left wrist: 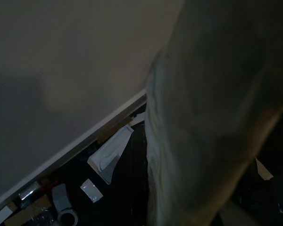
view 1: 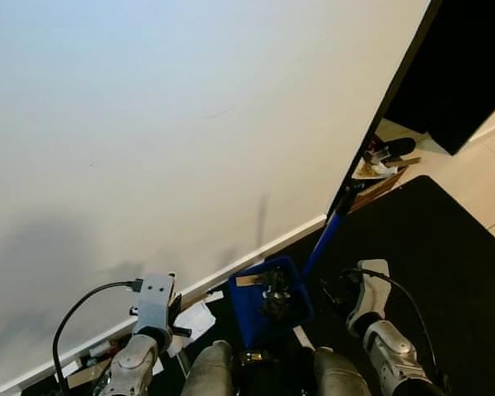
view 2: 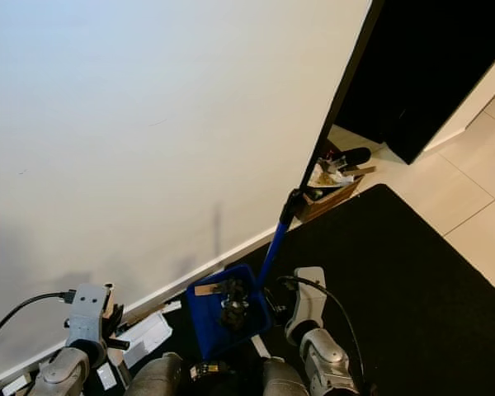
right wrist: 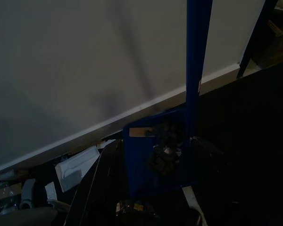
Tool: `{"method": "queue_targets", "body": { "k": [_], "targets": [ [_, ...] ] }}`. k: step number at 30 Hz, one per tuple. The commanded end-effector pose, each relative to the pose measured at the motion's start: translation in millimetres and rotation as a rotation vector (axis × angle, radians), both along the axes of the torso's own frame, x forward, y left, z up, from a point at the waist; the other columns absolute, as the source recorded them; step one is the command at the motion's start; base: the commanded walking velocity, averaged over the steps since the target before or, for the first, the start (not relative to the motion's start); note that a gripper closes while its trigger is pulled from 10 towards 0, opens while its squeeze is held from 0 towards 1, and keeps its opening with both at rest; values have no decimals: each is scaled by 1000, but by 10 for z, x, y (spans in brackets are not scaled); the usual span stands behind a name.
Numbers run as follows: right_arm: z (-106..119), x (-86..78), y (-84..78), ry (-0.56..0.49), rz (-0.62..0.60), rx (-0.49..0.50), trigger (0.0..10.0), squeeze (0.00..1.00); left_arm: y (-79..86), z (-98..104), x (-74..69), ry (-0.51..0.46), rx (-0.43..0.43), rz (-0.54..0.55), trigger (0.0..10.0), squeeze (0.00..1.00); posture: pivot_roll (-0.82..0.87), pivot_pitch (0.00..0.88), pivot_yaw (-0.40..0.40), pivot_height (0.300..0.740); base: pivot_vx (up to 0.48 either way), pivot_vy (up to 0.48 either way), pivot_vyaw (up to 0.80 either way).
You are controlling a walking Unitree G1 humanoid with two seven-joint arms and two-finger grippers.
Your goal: Sweep floor
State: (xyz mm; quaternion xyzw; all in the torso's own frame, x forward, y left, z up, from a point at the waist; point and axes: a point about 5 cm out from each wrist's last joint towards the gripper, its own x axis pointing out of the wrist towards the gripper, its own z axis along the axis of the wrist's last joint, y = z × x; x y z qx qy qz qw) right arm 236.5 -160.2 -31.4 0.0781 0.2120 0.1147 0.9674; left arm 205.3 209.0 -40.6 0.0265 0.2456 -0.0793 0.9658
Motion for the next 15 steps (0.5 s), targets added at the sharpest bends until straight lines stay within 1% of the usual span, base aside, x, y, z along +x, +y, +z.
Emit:
{"method": "queue_targets", "body": {
  "k": [1, 15],
  "targets": [
    [-30, -38, -32, 20, -11, 0, 10000, 0, -138, -53, -45, 21, -40, -20, 10000, 0, 78, 155, -27, 740, 0, 0, 0],
    [-34, -50, -33, 19, -11, 0, 10000, 0, -140, -57, -58, 21, -41, -20, 10000, 0, 80, 155, -29, 740, 0, 0, 0]
  ]
}}
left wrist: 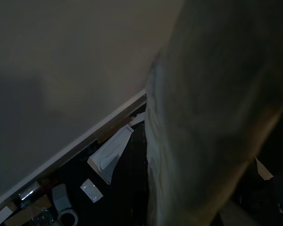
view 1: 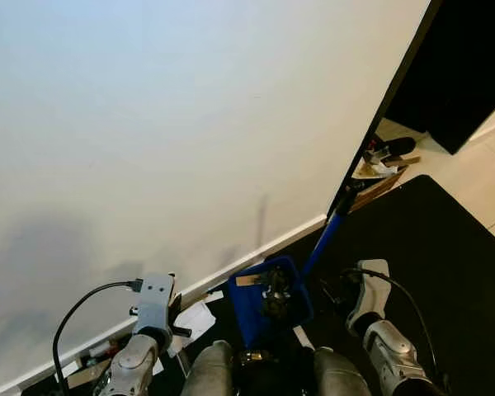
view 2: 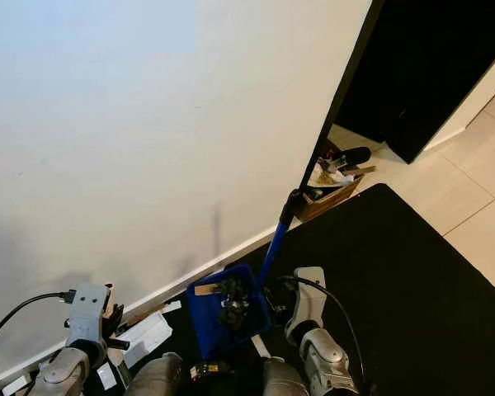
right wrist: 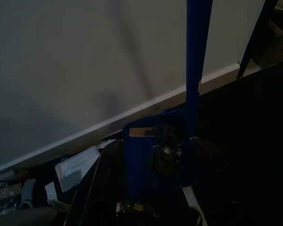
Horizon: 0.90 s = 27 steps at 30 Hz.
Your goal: Sweep floor
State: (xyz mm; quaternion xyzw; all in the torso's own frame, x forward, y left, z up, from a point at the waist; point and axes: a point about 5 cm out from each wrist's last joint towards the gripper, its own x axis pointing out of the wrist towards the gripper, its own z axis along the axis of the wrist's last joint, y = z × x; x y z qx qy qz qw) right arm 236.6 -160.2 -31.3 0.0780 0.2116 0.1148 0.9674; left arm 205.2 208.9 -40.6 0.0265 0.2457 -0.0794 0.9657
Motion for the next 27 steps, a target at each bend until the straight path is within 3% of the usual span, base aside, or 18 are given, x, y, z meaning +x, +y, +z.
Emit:
{"method": "queue_targets", "body": {
  "k": [1, 27],
  "targets": [
    [-36, -52, -33, 20, -11, 0, 10000, 0, -139, -56, -58, 21, -41, -20, 10000, 0, 80, 155, -29, 740, 0, 0, 0],
    [-33, -46, -33, 20, -12, 0, 10000, 0, -139, -55, -52, 21, -40, -20, 10000, 0, 78, 155, -25, 740, 0, 0, 0]
  ]
}}
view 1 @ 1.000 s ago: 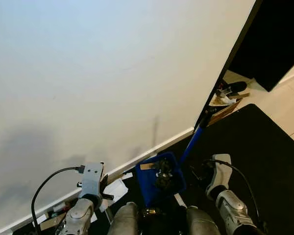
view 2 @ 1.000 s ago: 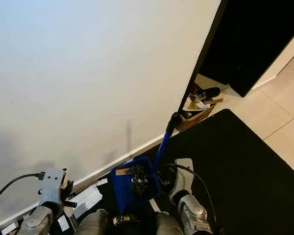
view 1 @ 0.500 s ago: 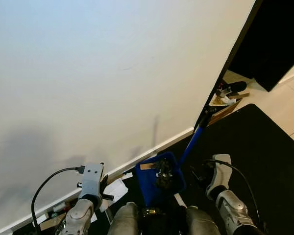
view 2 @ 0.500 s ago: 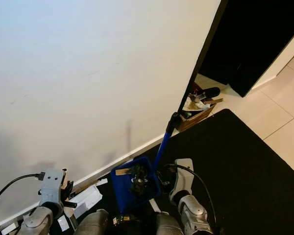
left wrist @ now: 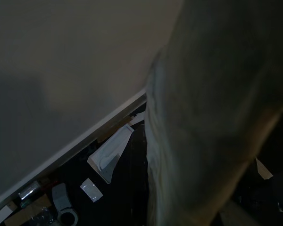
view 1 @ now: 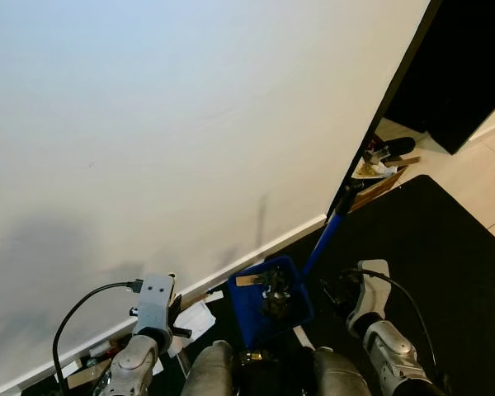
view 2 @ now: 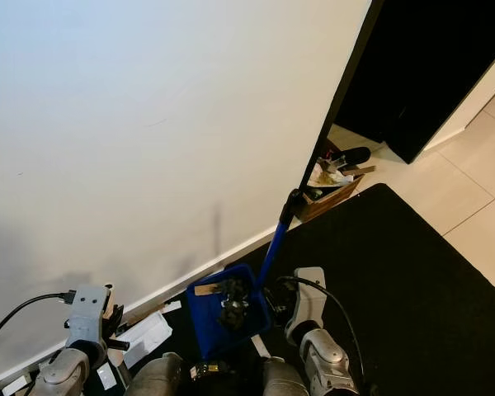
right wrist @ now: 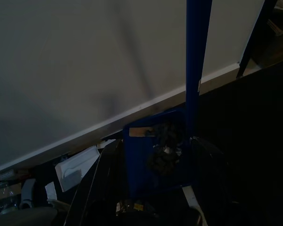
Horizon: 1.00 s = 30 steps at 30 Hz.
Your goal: Sweep floor
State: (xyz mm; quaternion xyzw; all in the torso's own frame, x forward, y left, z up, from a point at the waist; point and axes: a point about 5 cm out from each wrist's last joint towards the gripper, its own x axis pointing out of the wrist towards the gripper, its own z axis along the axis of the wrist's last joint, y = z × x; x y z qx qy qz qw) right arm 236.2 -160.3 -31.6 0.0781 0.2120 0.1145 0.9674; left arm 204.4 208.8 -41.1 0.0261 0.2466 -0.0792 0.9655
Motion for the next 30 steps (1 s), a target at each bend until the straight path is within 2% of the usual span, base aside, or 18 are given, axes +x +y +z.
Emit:
{"method": "queue_targets", "body": {
  "k": [1, 30],
  "targets": [
    [-30, -41, -31, 19, -11, 0, 10000, 0, -137, -50, -43, 19, -40, -21, 10000, 0, 78, 155, -25, 740, 0, 0, 0],
    [-29, -42, -32, 18, -11, 1, 10000, 0, -137, -48, -45, 18, -40, -21, 10000, 0, 79, 159, -24, 740, 0, 0, 0]
  ]
}}
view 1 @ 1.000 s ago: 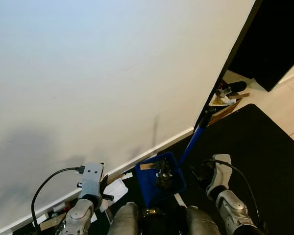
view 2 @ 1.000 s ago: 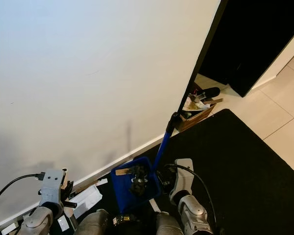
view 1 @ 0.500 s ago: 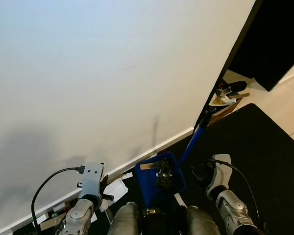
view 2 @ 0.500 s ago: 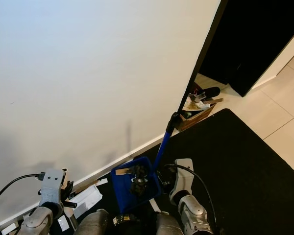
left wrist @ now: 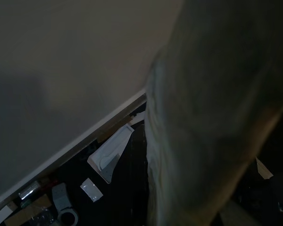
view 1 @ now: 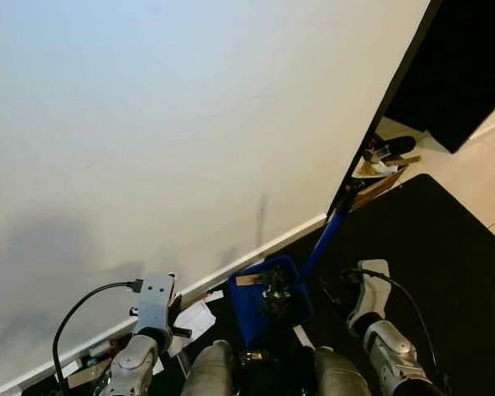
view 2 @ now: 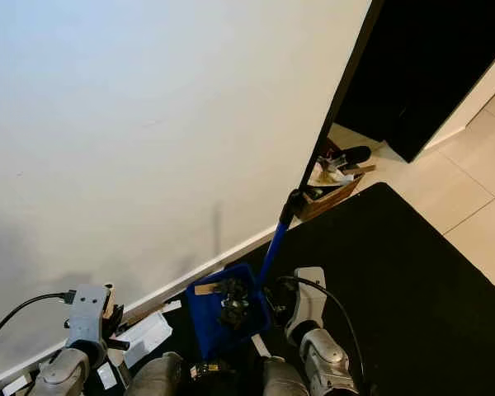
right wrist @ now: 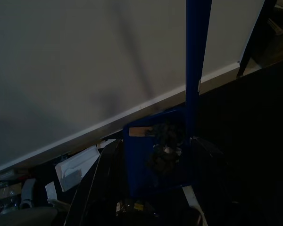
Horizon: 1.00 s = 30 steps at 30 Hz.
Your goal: Sweep floor
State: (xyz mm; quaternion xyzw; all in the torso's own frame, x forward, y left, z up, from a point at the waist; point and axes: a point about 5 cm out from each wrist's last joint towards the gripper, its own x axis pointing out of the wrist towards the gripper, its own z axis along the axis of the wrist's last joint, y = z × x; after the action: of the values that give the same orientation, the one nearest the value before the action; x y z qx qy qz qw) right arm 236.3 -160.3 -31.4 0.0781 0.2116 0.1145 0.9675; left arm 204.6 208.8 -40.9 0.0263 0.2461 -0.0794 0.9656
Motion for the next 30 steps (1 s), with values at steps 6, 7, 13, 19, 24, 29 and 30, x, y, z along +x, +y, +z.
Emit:
{"method": "queue_targets", "body": {
  "k": [6, 7, 13, 19, 24, 29, 30],
  "targets": [
    [-30, -44, -33, 18, -11, 0, 10000, 0, -137, -50, -46, 18, -40, -20, 10000, 0, 80, 160, -26, 740, 0, 0, 0],
    [-30, -43, -33, 18, -11, 0, 10000, 0, -137, -49, -46, 18, -40, -20, 10000, 0, 80, 160, -27, 740, 0, 0, 0],
    [-29, -40, -32, 19, -11, 0, 10000, 0, -137, -49, -43, 19, -40, -20, 10000, 0, 80, 159, -27, 740, 0, 0, 0],
    [-31, -41, -32, 20, -11, 0, 10000, 0, -138, -50, -43, 20, -40, -20, 10000, 0, 80, 155, -29, 740, 0, 0, 0],
    [-32, -42, -34, 20, -11, 0, 10000, 0, -140, -52, -44, 20, -40, -20, 10000, 0, 80, 153, -30, 740, 0, 0, 0],
    [-34, -46, -37, 21, -11, 0, 10000, 0, -143, -54, -47, 20, -41, -20, 10000, 0, 80, 153, -29, 740, 0, 0, 0],
    [-34, -46, -37, 21, -11, 0, 10000, 0, -143, -54, -48, 20, -41, -20, 10000, 0, 80, 153, -29, 740, 0, 0, 0]
  ]
}}
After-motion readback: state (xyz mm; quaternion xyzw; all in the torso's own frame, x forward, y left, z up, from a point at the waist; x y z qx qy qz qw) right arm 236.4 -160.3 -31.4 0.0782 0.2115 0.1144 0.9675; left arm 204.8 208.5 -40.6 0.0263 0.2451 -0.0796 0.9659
